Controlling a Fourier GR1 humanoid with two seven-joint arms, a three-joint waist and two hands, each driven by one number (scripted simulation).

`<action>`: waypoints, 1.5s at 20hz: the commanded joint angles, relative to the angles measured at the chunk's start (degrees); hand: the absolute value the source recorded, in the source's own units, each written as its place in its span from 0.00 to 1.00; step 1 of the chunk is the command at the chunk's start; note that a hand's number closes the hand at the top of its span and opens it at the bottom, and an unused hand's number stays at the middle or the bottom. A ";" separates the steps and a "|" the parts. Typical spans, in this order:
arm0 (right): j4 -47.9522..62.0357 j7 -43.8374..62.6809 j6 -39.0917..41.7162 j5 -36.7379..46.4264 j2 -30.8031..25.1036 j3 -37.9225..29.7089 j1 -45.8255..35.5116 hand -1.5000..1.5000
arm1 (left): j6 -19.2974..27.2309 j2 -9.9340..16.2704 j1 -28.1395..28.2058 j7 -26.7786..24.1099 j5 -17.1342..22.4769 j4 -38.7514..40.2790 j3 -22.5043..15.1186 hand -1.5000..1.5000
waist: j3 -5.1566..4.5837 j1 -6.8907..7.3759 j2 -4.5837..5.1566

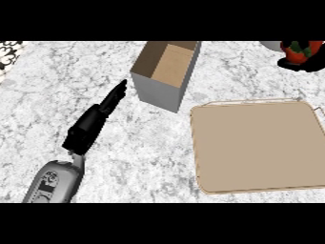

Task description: Pick the bell pepper from the tray and place it in the cardboard box

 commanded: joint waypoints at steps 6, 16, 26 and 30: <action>11.07 -3.83 9.25 -0.14 8.92 3.07 -9.76 1.00 | 1.58 -0.86 1.22 1.14 -1.97 -1.39 -0.96 0.50 | 0.00 -1.19 -0.43; 23.38 -5.36 -5.89 9.50 22.40 6.29 -15.54 1.00 | -0.34 -0.02 -0.94 0.73 0.01 0.26 1.81 0.50 | -0.01 -1.52 -0.12; 36.57 0.21 -5.78 14.73 33.99 9.05 -15.85 0.00 | -0.28 0.14 0.95 -0.38 -0.45 -0.50 2.10 0.50 | -0.05 -0.99 0.05; 41.90 -2.77 -3.65 16.33 34.01 9.72 -16.90 0.00 | -0.90 0.13 0.55 1.01 -0.57 -2.53 1.34 0.50 | 0.00 -0.26 0.27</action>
